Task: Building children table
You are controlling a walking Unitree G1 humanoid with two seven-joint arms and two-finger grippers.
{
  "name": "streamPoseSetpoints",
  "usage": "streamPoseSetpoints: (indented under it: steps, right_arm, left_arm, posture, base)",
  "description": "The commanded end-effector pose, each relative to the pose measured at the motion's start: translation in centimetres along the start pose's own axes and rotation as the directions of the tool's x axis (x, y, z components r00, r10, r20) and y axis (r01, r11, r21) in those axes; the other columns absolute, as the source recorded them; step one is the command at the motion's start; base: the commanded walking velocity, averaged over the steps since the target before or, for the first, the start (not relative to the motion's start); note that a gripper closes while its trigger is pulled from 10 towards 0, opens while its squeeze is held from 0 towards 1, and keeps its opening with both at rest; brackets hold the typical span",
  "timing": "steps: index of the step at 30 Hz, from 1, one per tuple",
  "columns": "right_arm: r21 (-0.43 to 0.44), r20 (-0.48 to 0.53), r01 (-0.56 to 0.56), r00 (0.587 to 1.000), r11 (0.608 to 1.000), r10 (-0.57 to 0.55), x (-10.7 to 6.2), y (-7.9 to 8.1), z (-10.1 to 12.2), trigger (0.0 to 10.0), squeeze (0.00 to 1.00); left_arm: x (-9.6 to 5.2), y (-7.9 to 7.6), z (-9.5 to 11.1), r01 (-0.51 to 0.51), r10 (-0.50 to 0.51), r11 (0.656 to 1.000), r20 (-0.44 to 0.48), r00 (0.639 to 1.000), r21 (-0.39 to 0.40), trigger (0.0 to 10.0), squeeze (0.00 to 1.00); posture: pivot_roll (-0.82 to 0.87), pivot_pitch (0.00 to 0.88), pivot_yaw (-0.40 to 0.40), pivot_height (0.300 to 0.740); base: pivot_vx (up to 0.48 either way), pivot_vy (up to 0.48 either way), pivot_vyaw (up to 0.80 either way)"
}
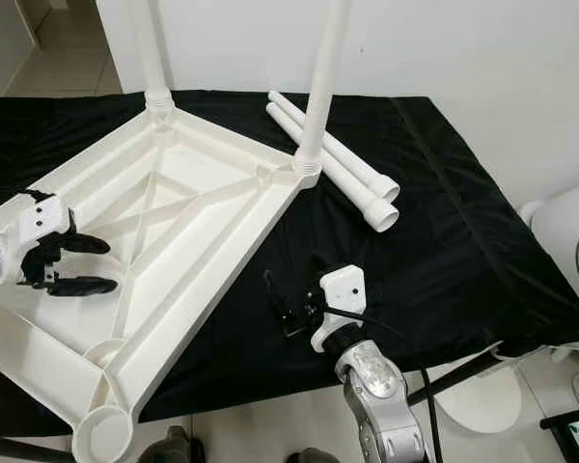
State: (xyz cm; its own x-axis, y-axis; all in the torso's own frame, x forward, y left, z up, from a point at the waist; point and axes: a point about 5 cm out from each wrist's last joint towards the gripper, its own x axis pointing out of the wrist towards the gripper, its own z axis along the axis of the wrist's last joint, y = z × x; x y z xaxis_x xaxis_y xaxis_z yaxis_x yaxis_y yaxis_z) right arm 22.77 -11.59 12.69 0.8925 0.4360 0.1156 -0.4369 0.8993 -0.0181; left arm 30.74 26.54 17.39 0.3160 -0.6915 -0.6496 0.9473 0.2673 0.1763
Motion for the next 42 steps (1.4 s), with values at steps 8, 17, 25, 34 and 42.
streamPoseSetpoints:
  steps: [8,17,25,34,42]
  right_arm:
    - [0.001,-0.014,0.004,1.0,1.0,-0.004,0.1,-0.4,-0.2,10.0,0.0]
    - [-0.011,-0.006,0.022,1.0,1.0,-0.022,0.2,-0.5,0.0,10.0,0.0]
    - [-0.017,-0.003,0.04,0.999,0.999,-0.04,0.0,-0.8,0.0,10.0,0.0]
    - [-0.022,-0.003,0.042,0.999,0.999,-0.042,0.1,-0.7,0.0,10.0,0.0]
    - [-0.024,-0.004,0.051,0.999,0.998,-0.052,0.0,-0.6,-0.1,10.0,0.0]
  left_arm:
    - [1.2,0.5,0.2,-0.058,0.06,0.997,-0.03,0.998,0.043,10.0,0.0]
    - [3.3,2.4,1.3,-0.198,0.208,0.971,-0.063,0.976,0.137,10.0,0.0]
    - [4.3,2.5,1.0,-0.177,0.196,0.97,-0.109,0.974,0.164,10.0,0.0]
    - [5.3,2.5,0.9,-0.09,0.121,0.978,-0.16,0.98,0.189,0.7,0.0]
    - [5.5,2.6,1.1,-0.081,0.112,0.978,-0.156,0.981,0.192,0.0,0.0]
  posture:
    - [0.08,0.042,-0.041,0.74]
    - [0.05,0.038,-0.022,0.74]
    - [0.04,0.03,-0.014,0.74]
    - [0.03,0.022,-0.004,0.74]
    - [0.03,0.02,-0.003,0.74]
  base:
    - [0.0,0.0,0.0]
    - [0.0,0.0,0.0]
    - [0.0,0.0,0.0]
    - [0.0,0.0,0.0]
    - [0.0,0.0,0.0]
